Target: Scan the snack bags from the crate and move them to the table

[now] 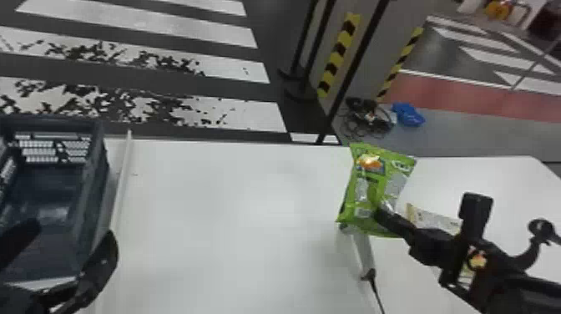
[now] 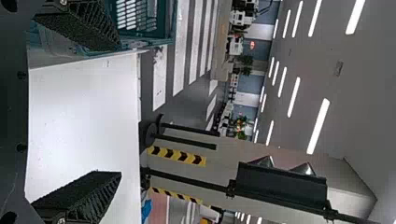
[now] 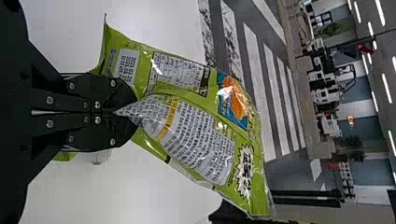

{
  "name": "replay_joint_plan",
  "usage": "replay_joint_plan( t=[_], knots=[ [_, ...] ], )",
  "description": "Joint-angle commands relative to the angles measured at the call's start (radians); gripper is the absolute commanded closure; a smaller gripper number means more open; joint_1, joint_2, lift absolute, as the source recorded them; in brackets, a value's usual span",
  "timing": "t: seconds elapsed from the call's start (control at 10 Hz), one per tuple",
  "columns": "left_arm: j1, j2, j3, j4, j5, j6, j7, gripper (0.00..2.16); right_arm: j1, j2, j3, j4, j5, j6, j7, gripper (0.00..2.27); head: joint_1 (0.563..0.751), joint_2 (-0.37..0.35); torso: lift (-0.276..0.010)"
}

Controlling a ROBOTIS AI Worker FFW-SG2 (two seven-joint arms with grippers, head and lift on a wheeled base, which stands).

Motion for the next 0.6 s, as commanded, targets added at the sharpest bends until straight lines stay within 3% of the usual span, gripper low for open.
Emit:
replay_joint_plan(
  t=[0.0,0.5],
  knots=[
    [-0.008,0.000,0.007,-0.032,0.000,0.002,0.005,0.04,-0.020,-0.013,0.007,0.107,0.038,-0.077,-0.021,2.24,0.695,-0.350,-0.095],
    [-0.008,0.008,0.010,-0.061,0.002,0.015,0.007,0.04,-0.293,-0.120,-0.016,0.513,0.067,-0.206,-0.159,2.24,0.695,-0.350,-0.095]
  ],
)
